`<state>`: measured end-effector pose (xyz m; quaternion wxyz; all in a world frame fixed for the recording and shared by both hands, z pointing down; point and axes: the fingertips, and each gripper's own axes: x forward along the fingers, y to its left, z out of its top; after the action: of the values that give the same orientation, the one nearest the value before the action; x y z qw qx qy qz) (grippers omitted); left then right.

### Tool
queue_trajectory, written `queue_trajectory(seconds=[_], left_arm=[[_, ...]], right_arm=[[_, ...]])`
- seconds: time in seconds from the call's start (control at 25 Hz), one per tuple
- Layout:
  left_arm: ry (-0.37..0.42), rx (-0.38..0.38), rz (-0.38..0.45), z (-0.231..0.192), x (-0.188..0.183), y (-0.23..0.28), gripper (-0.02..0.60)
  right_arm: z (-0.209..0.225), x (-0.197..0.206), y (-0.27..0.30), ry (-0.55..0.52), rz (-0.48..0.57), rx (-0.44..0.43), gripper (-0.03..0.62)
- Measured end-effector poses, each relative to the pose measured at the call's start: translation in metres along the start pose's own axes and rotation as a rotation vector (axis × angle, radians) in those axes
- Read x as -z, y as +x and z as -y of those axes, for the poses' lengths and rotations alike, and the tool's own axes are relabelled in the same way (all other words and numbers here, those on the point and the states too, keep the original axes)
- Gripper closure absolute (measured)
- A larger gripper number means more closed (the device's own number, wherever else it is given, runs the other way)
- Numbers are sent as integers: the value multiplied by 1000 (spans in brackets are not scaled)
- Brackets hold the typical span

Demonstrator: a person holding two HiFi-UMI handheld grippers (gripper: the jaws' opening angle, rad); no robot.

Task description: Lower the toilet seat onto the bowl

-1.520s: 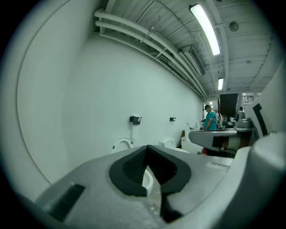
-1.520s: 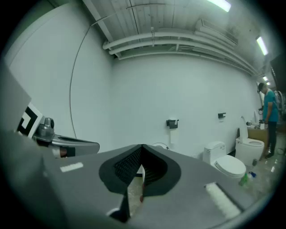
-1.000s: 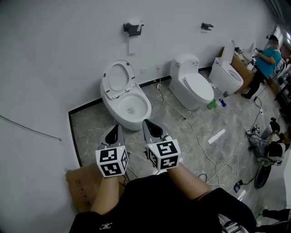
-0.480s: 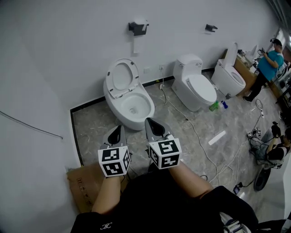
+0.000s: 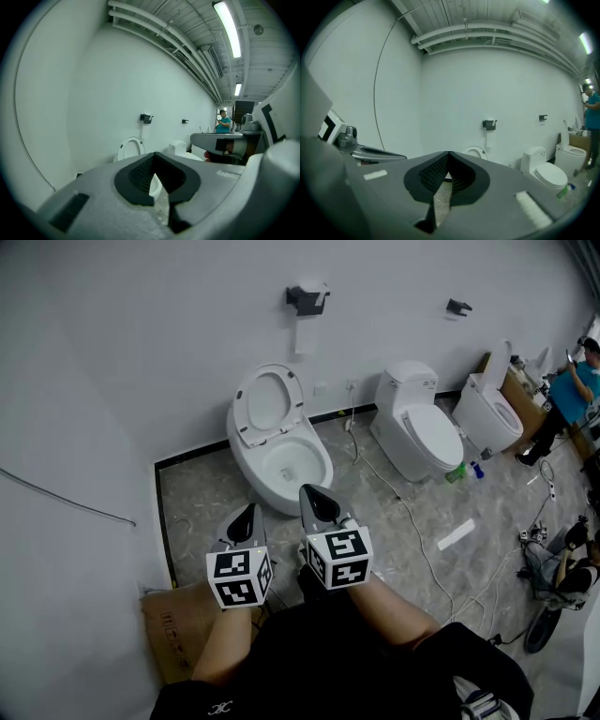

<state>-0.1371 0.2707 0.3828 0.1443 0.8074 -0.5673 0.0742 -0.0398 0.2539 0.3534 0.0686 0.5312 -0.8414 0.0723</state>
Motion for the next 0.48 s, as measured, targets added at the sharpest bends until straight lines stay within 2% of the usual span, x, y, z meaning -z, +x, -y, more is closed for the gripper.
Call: queue_trajectory(seconds=[0.48], left_arm=[[5, -57, -42, -32, -18, 93, 574]], right_arm=[[47, -8, 107, 47, -28, -64, 585]])
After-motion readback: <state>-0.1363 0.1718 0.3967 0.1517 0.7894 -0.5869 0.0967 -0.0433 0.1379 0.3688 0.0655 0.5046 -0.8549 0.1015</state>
